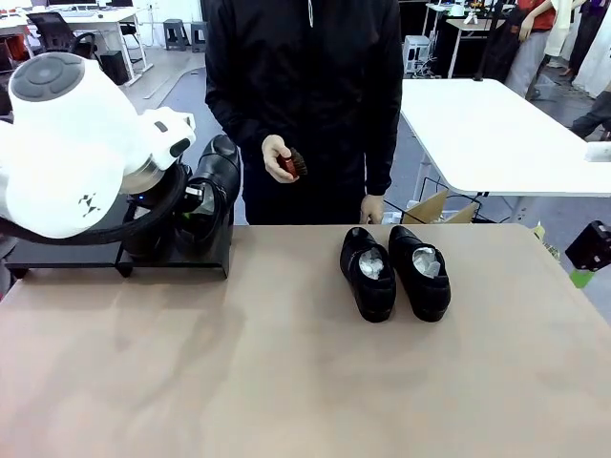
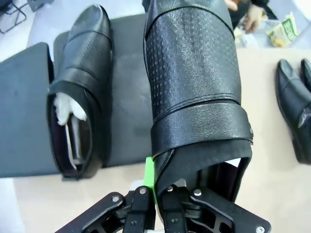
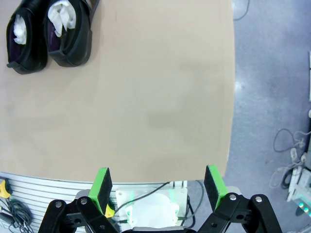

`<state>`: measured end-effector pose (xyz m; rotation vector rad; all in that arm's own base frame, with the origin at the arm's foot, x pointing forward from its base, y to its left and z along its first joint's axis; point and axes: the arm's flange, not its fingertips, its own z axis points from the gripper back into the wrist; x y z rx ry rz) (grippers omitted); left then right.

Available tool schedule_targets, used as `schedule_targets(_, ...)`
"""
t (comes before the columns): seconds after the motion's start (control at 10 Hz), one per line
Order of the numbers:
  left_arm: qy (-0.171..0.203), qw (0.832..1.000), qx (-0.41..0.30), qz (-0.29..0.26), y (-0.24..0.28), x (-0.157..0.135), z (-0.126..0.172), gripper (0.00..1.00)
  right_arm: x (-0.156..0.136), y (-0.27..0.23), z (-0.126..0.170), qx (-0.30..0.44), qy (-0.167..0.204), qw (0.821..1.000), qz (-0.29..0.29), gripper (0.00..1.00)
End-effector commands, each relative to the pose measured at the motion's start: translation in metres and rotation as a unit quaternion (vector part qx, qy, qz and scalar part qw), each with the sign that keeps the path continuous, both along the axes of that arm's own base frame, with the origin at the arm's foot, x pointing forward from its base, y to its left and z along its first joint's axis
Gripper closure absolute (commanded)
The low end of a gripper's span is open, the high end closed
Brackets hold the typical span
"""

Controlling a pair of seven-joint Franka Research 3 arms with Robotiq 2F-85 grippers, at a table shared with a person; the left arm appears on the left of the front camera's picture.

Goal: Organize the shoes by placing them on the stand.
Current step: Place the Shoe from the middle of the table onto the Shoes Stand.

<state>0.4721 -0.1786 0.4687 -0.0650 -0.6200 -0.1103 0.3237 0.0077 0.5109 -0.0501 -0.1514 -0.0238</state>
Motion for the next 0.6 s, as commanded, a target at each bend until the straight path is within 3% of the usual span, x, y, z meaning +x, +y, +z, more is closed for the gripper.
schedule_targets(0.0,-0.041,0.999,-0.004,0.014,-0.006,0.038,-0.009,1.00,-0.001,0.000,0.000,-0.002,-0.002,1.000,-0.003,0.00)
schedule_targets(0.5,-0.034,0.997,-0.030,0.059,-0.004,0.075,-0.041,1.00,-0.001,0.000,0.000,-0.002,-0.002,1.000,-0.003,0.00)
